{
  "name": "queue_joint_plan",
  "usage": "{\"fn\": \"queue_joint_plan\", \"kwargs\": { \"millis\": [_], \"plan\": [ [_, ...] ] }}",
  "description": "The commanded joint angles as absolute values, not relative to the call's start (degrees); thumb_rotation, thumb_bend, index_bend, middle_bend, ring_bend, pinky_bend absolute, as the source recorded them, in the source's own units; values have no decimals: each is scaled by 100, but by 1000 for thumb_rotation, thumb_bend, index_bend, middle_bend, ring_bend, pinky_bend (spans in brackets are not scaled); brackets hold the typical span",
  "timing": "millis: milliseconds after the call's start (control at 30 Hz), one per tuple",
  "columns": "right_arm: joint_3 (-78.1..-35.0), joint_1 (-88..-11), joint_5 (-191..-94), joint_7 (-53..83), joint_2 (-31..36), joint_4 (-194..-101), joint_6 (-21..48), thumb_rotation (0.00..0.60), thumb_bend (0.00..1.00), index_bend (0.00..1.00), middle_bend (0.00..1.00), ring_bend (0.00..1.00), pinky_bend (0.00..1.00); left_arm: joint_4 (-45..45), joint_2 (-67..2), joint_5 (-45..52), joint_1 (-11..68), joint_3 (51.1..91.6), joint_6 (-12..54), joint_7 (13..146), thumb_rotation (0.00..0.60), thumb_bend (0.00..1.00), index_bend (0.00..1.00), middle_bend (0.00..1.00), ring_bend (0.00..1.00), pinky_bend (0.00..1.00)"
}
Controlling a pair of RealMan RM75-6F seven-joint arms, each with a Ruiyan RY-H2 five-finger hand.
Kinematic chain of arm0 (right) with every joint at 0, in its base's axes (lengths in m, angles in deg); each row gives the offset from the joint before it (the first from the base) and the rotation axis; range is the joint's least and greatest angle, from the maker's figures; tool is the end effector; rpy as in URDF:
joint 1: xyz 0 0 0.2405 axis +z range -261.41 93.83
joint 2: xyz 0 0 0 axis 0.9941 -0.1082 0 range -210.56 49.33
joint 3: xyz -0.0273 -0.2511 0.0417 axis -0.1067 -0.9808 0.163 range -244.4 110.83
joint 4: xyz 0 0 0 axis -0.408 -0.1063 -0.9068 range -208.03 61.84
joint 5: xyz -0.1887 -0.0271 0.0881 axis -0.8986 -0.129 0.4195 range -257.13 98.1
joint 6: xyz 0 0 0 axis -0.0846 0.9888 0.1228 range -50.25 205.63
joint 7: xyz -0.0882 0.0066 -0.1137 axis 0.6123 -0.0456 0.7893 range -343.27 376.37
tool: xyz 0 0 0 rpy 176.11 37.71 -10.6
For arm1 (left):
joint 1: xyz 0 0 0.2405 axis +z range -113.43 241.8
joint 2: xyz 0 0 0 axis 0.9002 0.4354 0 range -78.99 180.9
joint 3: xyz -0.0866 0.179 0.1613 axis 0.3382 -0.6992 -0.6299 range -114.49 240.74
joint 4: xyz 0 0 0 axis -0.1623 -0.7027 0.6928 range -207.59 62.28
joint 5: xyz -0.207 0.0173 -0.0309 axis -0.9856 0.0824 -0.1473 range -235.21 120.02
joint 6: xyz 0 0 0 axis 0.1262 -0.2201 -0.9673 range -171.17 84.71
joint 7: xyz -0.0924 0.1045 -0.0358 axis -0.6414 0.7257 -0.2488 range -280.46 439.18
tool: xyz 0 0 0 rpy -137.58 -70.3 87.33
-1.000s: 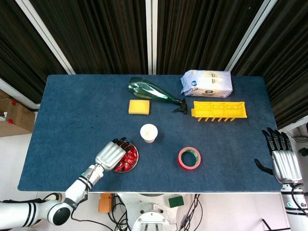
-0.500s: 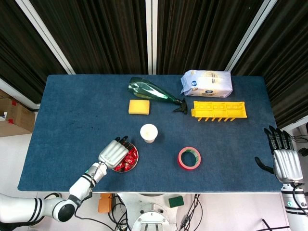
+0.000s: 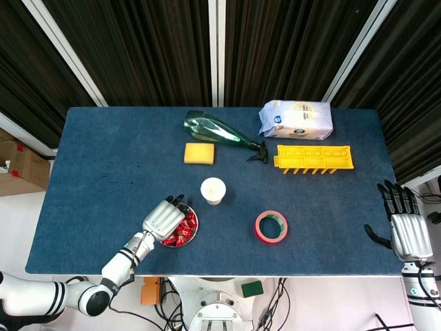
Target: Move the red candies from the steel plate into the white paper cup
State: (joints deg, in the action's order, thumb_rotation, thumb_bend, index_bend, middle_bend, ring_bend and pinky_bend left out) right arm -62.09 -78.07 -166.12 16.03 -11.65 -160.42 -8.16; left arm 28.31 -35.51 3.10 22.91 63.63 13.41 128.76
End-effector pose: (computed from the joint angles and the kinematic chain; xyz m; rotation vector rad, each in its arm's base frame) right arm -0.3132 -0.1932 0.1456 1.3683 -0.8634 0.9572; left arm -0.1370 0.2631 -0.0372 -2.1897 -0.6308 -0.6264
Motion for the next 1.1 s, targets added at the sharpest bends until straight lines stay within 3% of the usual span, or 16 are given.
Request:
{"fn": "queue_joint_plan", "kwargs": {
  "millis": [33, 700, 1100],
  "plan": [
    [-6209, -7808, -16616, 1600, -1167, -16042, -820, 600, 226, 0, 0, 0, 0, 2782, -3585, 372, 2280, 6344, 1363, 12784, 600, 364, 468, 429, 117, 262],
    [-6203, -7812, -16599, 1578, -1181, -16052, -815, 600, 226, 0, 0, 0, 0, 2762, -3538, 689, 2264, 6366, 1434, 12108, 600, 366, 564, 532, 177, 262],
    [-6215, -7802, -16596, 1590, -1181, -16058, -778, 600, 226, 0, 0, 0, 0, 3465, -2875, 717, 2187, 6603, 1369, 11581, 600, 367, 571, 535, 179, 262]
  ]
}}
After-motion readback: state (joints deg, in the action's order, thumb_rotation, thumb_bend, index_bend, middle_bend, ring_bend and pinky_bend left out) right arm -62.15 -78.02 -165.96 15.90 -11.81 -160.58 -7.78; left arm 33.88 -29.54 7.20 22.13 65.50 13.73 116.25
